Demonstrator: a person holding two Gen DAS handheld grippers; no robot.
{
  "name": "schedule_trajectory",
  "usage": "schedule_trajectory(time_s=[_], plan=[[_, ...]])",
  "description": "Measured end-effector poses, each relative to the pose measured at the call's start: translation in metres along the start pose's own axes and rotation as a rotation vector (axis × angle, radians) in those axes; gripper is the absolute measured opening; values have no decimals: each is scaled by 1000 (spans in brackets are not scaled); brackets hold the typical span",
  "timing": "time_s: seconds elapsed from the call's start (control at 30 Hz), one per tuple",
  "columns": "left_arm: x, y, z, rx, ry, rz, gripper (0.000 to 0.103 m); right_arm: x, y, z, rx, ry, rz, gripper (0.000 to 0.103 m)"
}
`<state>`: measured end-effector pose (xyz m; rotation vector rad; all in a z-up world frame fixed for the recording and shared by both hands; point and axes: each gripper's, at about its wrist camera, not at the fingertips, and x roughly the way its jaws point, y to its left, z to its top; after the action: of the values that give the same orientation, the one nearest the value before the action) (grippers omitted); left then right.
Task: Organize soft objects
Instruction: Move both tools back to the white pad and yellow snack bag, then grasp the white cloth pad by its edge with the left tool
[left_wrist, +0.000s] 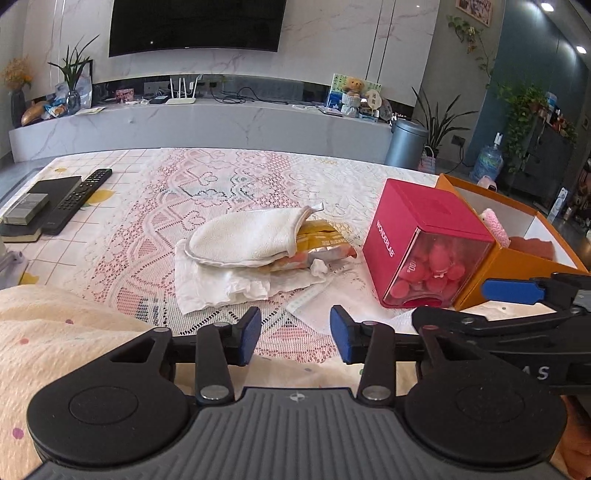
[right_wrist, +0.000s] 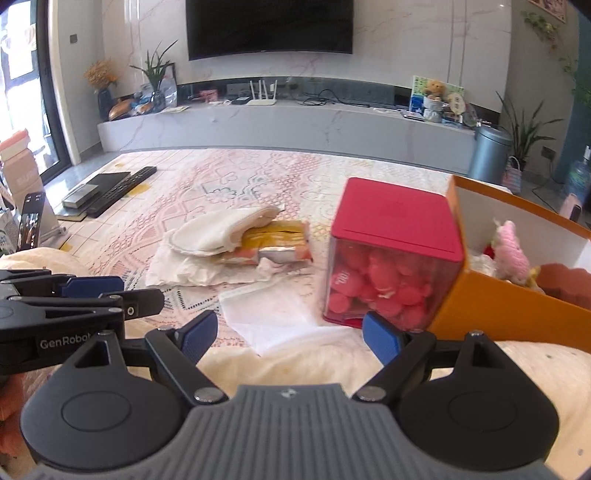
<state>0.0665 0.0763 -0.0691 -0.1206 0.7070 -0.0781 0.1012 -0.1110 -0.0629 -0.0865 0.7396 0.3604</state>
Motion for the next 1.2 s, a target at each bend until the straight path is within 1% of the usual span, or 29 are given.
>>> schedule_trajectory(time_s=[0.07, 0.1, 0.17, 0.27, 0.43, 0.57, 0.6, 0.67, 0.73, 0.83, 0.9, 1.03, 1.1, 1.13, 1.17, 1.2], plan=[[1, 4, 2, -7, -4, -9, 44, 6, 5, 3, -7, 6, 4, 85], [1, 7, 4, -14, -1, -21, 42, 9, 6, 5, -9, 9, 6, 84], [5, 10, 7, -18, 26, -25, 40, 15, 10, 8, -12, 14, 8, 84], [7, 15, 10, -16, 30, -15, 40, 23, 12, 13, -21, 18, 13, 84], [15, 29, 23, -11, 62, -16, 39, 36, 19, 23, -42, 11, 21, 84], [25, 40, 36, 16, 80, -1, 31, 47, 24, 33, -61, 3, 26, 84], [27, 43, 40, 16, 84, -6, 29, 49, 25, 36, -66, -1, 27, 84], [31, 51, 46, 7, 85, -8, 28, 54, 27, 42, -75, -7, 31, 84], [36, 58, 49, 1, 82, -4, 23, 60, 27, 47, -84, -11, 35, 84], [44, 68, 52, -25, 91, -16, 22, 72, 30, 55, -106, -12, 38, 82], [50, 71, 53, -34, 103, -34, 21, 81, 33, 60, -127, -7, 36, 78], [65, 65, 61, 15, 107, -51, 22, 100, 35, 70, -157, 13, 45, 72], [74, 60, 67, 51, 106, -63, 22, 108, 34, 77, -175, 23, 48, 65], [80, 56, 70, 74, 117, -72, 29, 111, 34, 80, -184, 24, 45, 63], [86, 53, 72, 96, 125, -79, 33, 114, 34, 83, -193, 25, 41, 61], [92, 49, 73, 122, 131, -77, 40, 116, 32, 86, -204, 28, 34, 59]])
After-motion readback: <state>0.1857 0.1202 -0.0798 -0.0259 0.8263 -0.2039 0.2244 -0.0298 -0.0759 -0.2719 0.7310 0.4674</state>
